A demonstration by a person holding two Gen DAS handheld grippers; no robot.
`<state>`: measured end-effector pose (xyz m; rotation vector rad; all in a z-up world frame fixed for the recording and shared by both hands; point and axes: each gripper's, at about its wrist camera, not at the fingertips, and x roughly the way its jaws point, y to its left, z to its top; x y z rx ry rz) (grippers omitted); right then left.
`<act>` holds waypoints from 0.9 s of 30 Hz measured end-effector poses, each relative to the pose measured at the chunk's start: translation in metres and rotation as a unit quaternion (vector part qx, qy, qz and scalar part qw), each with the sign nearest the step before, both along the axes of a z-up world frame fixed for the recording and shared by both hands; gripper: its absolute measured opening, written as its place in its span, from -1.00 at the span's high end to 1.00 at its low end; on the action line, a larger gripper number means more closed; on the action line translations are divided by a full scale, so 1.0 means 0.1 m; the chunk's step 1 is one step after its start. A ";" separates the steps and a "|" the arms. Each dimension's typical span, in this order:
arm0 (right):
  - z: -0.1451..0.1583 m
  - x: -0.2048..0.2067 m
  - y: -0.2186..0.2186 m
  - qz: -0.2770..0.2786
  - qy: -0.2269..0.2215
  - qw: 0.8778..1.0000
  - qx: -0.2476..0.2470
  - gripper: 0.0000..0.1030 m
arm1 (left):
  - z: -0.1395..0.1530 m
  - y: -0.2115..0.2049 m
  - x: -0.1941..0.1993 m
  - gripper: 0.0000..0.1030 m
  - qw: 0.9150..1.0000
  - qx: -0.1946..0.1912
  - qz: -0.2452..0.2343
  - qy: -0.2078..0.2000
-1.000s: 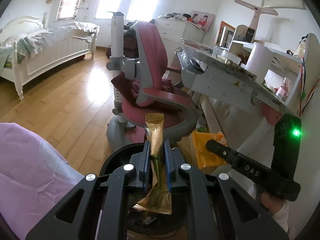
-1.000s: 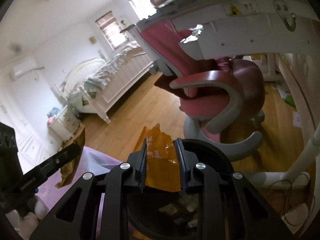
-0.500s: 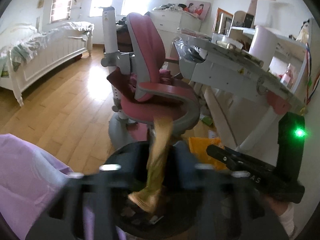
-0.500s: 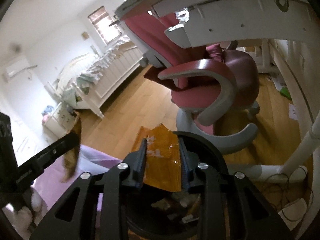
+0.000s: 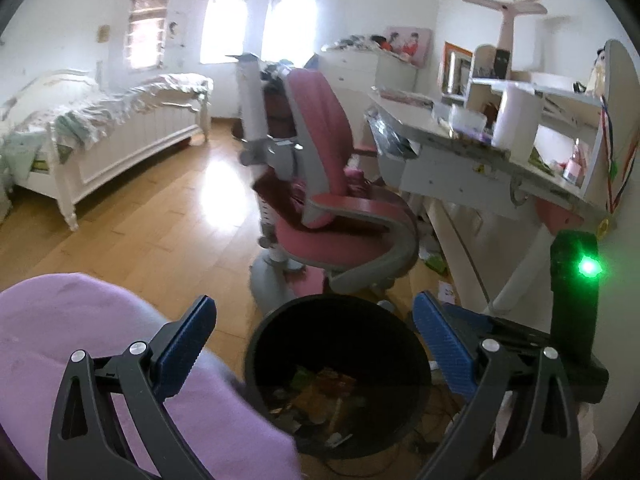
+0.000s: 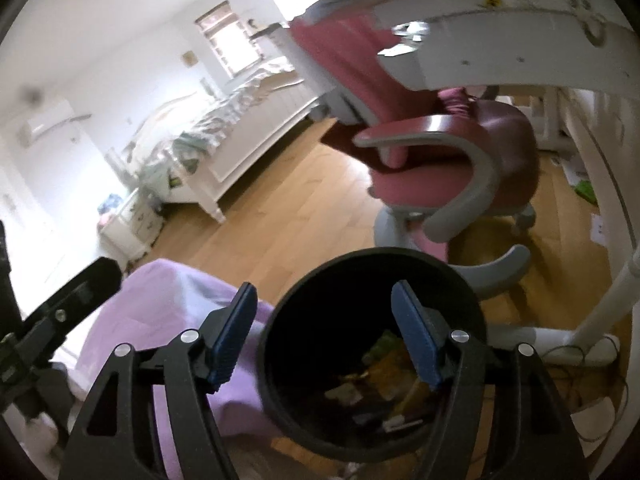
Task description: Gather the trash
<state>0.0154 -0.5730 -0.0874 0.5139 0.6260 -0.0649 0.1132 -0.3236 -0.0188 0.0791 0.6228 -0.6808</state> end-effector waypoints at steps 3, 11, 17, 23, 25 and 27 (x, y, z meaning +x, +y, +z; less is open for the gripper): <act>0.08 0.06 0.21 0.021 -0.004 1.000 -0.007 -0.40 | 0.08 0.27 -0.07 -0.90 1.000 0.002 0.028 -0.001; 0.40 0.25 1.09 0.102 -0.034 0.994 -0.031 -0.55 | 0.24 1.26 -0.22 -0.90 0.988 0.008 0.155 -0.006; 0.63 0.35 1.84 0.165 -0.051 0.984 -0.050 -0.64 | 0.26 2.01 -0.38 -0.90 0.966 0.011 0.255 -0.024; 0.83 0.34 2.48 0.206 -0.074 0.973 -0.079 -0.86 | 0.24 2.61 -0.54 -0.90 0.946 0.002 0.322 -0.030; 0.88 0.32 2.67 0.214 -0.084 0.969 -0.089 -0.89 | 0.23 2.76 -0.60 -0.90 0.941 -0.001 0.337 -0.029; 0.91 0.28 2.86 0.220 -0.092 0.966 -0.102 -0.89 | 0.22 2.89 -0.65 -0.90 0.935 -0.003 0.354 -0.029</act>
